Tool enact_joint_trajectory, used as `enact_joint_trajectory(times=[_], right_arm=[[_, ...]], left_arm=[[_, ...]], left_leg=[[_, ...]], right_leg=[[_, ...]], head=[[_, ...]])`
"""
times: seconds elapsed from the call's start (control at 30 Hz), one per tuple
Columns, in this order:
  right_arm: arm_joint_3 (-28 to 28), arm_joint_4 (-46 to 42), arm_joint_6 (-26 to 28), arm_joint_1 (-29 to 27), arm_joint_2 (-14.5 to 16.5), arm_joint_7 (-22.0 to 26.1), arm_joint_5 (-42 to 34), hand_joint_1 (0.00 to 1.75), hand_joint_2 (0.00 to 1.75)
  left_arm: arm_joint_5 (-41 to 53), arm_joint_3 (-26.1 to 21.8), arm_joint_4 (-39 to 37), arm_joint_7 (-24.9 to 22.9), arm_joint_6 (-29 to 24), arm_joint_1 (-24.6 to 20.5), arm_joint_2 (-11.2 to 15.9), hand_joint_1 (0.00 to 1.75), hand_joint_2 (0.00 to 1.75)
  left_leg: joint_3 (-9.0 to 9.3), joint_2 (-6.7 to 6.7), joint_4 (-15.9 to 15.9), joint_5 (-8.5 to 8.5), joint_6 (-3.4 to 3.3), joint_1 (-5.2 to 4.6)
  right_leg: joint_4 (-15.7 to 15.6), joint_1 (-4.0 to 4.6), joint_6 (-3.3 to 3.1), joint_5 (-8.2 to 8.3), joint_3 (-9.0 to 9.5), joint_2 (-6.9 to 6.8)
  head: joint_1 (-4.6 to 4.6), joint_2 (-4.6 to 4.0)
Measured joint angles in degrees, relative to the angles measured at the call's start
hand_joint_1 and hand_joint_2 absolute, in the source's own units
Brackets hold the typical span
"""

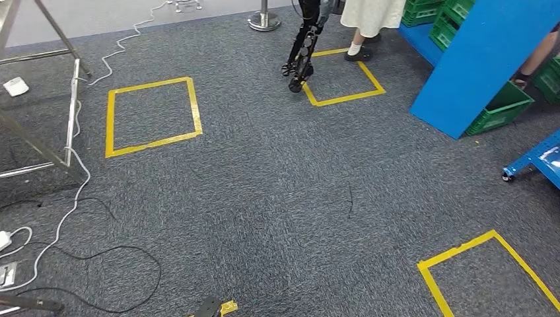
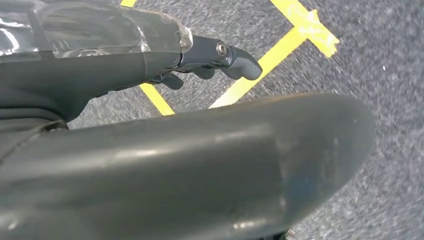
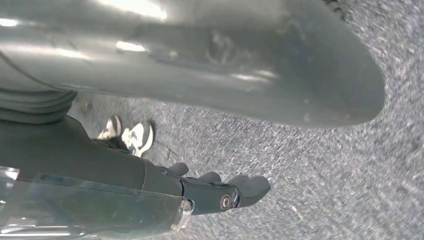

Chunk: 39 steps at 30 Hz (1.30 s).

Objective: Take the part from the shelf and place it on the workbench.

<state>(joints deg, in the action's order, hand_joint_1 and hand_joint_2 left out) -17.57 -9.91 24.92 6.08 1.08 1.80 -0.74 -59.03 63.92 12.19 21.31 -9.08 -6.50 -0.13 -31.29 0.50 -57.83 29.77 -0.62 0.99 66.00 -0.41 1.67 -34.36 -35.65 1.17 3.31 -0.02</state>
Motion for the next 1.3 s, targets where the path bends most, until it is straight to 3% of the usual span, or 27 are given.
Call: enact_joint_trajectory(times=[0.07,0.1,0.13,0.2,0.23,0.3,0.37,0.43,0.5,0.57,0.6,0.63,0.7,0.77,0.83,0.9,0.97,1.03,1.1,1.13,1.17,1.2,1.23,1.3], right_arm=[[0.00,-0.02,-0.01,0.03,0.02,0.08,0.00,0.00,0.00],[0.00,-0.01,-0.01,-0.12,0.03,0.11,0.01,0.00,0.00],[0.00,0.00,-0.01,-0.31,0.03,0.11,0.03,0.00,0.00],[0.00,0.01,0.02,-0.55,-0.01,0.10,0.12,0.00,0.00],[0.01,0.01,0.03,-0.49,-0.02,0.04,0.15,0.00,0.00],[0.02,0.01,0.07,-0.34,-0.02,-0.22,0.21,0.00,0.00],[0.02,0.01,0.17,-0.34,-0.05,-0.56,0.27,0.00,0.00],[0.01,0.02,0.36,-0.45,-0.04,-0.83,0.31,0.00,0.00],[0.00,0.03,0.60,-0.36,0.08,-1.30,0.33,0.00,0.00],[0.00,0.02,0.81,-0.22,0.24,-1.86,0.32,0.00,0.00],[0.00,0.02,0.87,-0.22,0.34,-2.10,0.33,0.00,0.00],[0.00,0.01,0.89,-0.25,0.41,-2.30,0.48,0.00,0.00],[-0.01,0.02,0.84,-0.39,0.70,-2.61,1.04,0.00,0.00],[-0.02,0.04,0.65,-0.47,0.96,-2.82,1.75,0.00,0.00],[0.01,0.04,0.19,-0.45,1.03,-2.58,2.29,0.00,0.00],[0.04,0.03,-0.32,-0.51,1.06,-1.62,2.53,0.00,0.00],[0.08,0.03,-0.72,-0.58,1.17,-0.59,2.52,0.00,0.00],[0.11,0.03,-1.04,-0.41,1.23,-0.05,2.43,0.00,0.00],[0.12,0.02,-1.27,-0.30,1.22,0.12,2.36,0.00,0.00],[0.12,0.02,-1.34,-0.44,1.23,0.20,2.36,0.00,0.00],[0.12,0.03,-1.39,-0.65,1.23,0.26,2.39,0.00,0.00],[0.12,0.04,-1.47,-0.86,1.21,0.32,2.44,0.00,0.00],[0.12,0.05,-1.58,-0.99,1.15,0.38,2.49,0.00,0.00],[0.13,0.05,-1.92,-0.88,0.95,0.60,2.35,0.00,0.00]], left_arm=[[0.16,0.01,-0.03,0.20,-0.07,0.13,0.09,0.00,0.00],[0.28,0.01,-0.05,0.40,-0.13,0.13,0.11,0.00,0.00],[0.42,0.01,-0.05,0.63,-0.19,0.09,0.10,0.00,0.00],[0.68,0.01,-0.04,1.02,-0.26,-0.02,-0.04,0.00,0.00],[0.82,0.01,-0.04,1.16,-0.26,-0.08,-0.16,0.00,0.00],[1.07,0.01,-0.03,1.33,-0.25,-0.20,-0.41,0.00,0.00],[1.33,0.01,-0.02,1.36,-0.23,-0.28,-0.63,0.00,0.00],[1.63,0.02,-0.01,1.31,-0.20,-0.37,-0.77,0.00,0.00],[1.91,0.03,-0.02,0.90,-0.18,-0.35,-0.78,0.00,0.00],[2.15,0.03,-0.04,0.16,-0.18,-0.15,-0.70,0.00,0.00],[2.32,0.04,-0.07,-0.22,-0.18,-0.05,-0.66,0.00,0.00],[2.56,0.05,-0.09,-0.58,-0.17,0.00,-0.61,0.00,0.00],[3.13,0.11,-0.12,-1.15,-0.08,-0.01,-0.55,0.00,0.00],[3.68,0.22,-0.12,-1.61,0.04,-0.09,-0.53,0.00,0.00],[4.13,0.43,-0.13,-1.85,0.07,-0.11,-0.58,0.00,0.00],[4.35,0.59,-0.14,-1.79,0.05,-0.13,-0.70,0.00,0.00],[4.57,0.64,-0.15,-1.79,0.01,-0.34,-0.83,0.00,0.00],[4.84,0.73,-0.16,-2.09,-0.02,-0.52,-0.92,0.00,0.00],[4.96,0.83,-0.18,-2.45,-0.02,-0.62,-0.92,0.00,0.00],[4.96,0.87,-0.20,-2.57,-0.02,-0.74,-0.91,0.00,0.00],[4.97,0.90,-0.22,-2.73,-0.02,-0.93,-0.91,0.00,0.00],[4.97,0.91,-0.22,-2.97,-0.02,-1.18,-0.93,0.00,0.00],[4.93,0.92,-0.21,-3.25,-0.02,-1.46,-0.96,0.00,0.00],[4.61,0.93,-0.19,-3.81,0.01,-2.14,-1.07,0.00,0.00]], left_leg=[[0.22,-1.88,-0.01,0.36,-0.13,-0.11],[0.37,-2.66,-0.01,0.56,-0.09,-0.12],[0.59,-3.28,-0.01,0.75,0.01,-0.12],[1.17,-4.32,0.00,1.19,0.32,-0.14],[1.37,-4.75,-0.03,1.39,0.55,-0.23],[1.55,-5.52,-0.04,1.68,1.05,-0.40],[1.82,-6.13,0.15,1.84,1.64,-0.42],[1.59,-3.81,-0.94,2.94,2.19,-0.26],[-0.82,-0.59,-6.00,5.79,2.49,-0.13],[-5.24,-0.02,-13.79,8.75,2.57,-0.13],[-6.96,-0.09,-16.32,9.06,2.59,-0.13],[-7.78,-0.15,-16.82,8.13,2.55,-0.14],[-5.83,0.43,-10.98,3.13,2.35,-0.07],[-2.69,3.17,-3.79,-0.17,2.08,0.17],[-1.47,4.84,-1.29,-0.14,1.76,0.19],[-1.23,3.66,-0.94,-0.13,1.17,0.09],[-0.93,2.14,-0.57,-0.16,0.45,0.16],[-0.64,0.32,-0.38,0.03,-0.05,0.05],[-0.45,-1.57,-0.39,0.35,-0.23,-0.12],[-0.32,-2.37,-0.39,0.52,-0.22,-0.17],[-0.13,-3.00,-0.39,0.68,-0.16,-0.22],[0.14,-3.56,-0.39,0.86,-0.06,-0.27],[0.40,-4.04,-0.37,1.03,0.03,-0.32],[0.70,-4.89,-0.38,1.34,0.40,-0.54]], right_leg=[[6.63,-0.11,0.36,-2.39,-3.49,-0.84],[7.59,-0.13,0.43,-2.05,-4.05,-0.95],[6.37,-0.13,0.39,-0.62,-3.50,-1.08],[-0.96,0.04,-0.06,3.60,0.07,-2.25],[-4.51,0.32,-0.46,4.90,1.79,-3.22],[-7.82,0.89,-1.27,5.40,3.27,-4.58],[-8.13,1.05,-1.93,5.30,3.25,-4.02],[-8.65,0.76,-2.56,5.52,3.57,-3.19],[-8.98,0.49,-3.03,5.65,3.86,-2.32],[-8.95,0.53,-3.28,5.54,3.97,-1.07],[-8.93,0.57,-3.32,5.48,4.05,-0.36],[-8.89,0.59,-3.33,5.38,4.20,0.38],[-8.72,0.54,-3.11,5.06,4.64,1.82],[-8.33,0.47,-2.60,4.57,4.81,3.15],[-8.15,0.22,-1.92,4.37,4.52,4.29],[-8.24,-0.07,-1.23,4.38,4.26,5.26],[-6.53,-0.02,-0.58,3.19,3.41,3.53],[-0.36,0.00,0.01,-0.13,0.35,0.42],[6.57,-0.10,0.37,-2.83,-3.28,-0.74],[7.79,-0.11,0.40,-2.66,-3.98,-0.91],[6.78,-0.10,0.30,-1.35,-3.55,-1.05],[3.71,-0.04,0.04,0.82,-2.06,-1.37],[-0.43,0.13,-0.39,2.97,-0.09,-2.22],[-6.76,0.78,-1.42,5.14,2.93,-4.34]], head=[[-0.04,0.00],[-0.05,0.00],[-0.05,0.00],[-0.07,0.00],[-0.08,0.00],[-0.03,0.00],[0.00,0.00],[0.13,0.00],[0.42,0.00],[0.54,0.00],[0.53,0.00],[0.53,0.00],[0.53,0.00],[0.48,0.00],[0.42,0.00],[0.45,0.00],[0.23,0.00],[-0.08,0.00],[-0.15,0.00],[-0.15,0.00],[-0.16,0.00],[-0.17,0.00],[-0.17,0.00],[-0.14,0.00]])
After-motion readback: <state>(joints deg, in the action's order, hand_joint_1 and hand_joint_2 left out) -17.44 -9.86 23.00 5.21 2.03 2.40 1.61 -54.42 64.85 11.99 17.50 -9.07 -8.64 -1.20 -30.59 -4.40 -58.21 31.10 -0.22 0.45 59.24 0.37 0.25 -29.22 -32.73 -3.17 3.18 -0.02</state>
